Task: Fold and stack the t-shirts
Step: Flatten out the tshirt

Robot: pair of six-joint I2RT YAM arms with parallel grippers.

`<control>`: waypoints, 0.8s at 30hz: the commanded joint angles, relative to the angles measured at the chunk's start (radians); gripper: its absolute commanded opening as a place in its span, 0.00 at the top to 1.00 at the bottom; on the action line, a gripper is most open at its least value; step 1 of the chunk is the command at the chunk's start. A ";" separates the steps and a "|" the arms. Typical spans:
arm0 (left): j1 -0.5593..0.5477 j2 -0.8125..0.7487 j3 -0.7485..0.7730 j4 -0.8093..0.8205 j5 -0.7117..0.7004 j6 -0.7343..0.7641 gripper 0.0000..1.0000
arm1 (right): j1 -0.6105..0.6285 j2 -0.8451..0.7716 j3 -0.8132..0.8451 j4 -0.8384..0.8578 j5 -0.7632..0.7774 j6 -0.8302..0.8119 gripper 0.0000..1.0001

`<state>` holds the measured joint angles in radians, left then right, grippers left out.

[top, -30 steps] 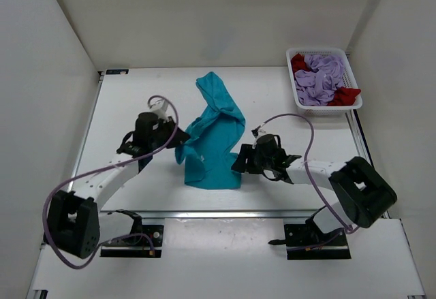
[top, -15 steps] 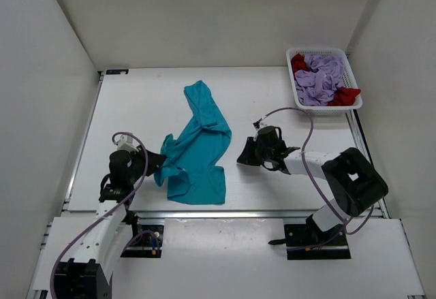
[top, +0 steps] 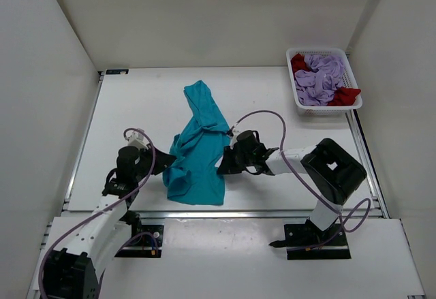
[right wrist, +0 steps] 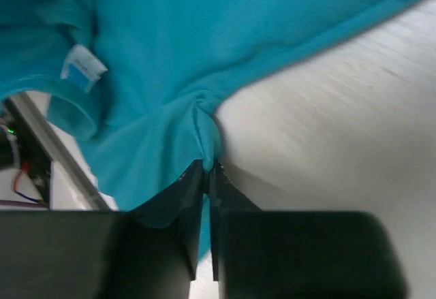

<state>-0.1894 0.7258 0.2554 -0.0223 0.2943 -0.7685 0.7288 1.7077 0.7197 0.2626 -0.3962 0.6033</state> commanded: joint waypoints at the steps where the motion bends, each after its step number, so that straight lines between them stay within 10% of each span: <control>1: -0.041 0.075 0.120 0.064 -0.023 -0.008 0.98 | -0.051 -0.025 0.047 -0.021 -0.009 0.006 1.00; 8: 0.121 0.392 0.701 0.036 0.128 -0.053 1.00 | -0.314 -0.161 0.660 -0.498 0.016 -0.177 1.00; 14: 0.324 0.282 0.961 -0.023 0.204 -0.118 1.00 | -0.289 -0.285 0.952 -0.654 0.101 -0.266 1.00; 20: 0.203 -0.024 0.520 -0.068 0.115 -0.088 0.96 | -0.360 -0.519 0.493 -0.531 0.071 -0.226 1.00; 24: 0.061 -0.234 0.195 -0.067 0.091 -0.129 0.73 | -0.552 -0.490 0.210 -0.445 -0.010 -0.201 1.00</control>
<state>-0.0521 0.5346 0.6594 0.0071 0.4072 -0.8616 0.2897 1.0962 1.0977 -0.1543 -0.3775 0.3893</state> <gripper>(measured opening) 0.186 0.023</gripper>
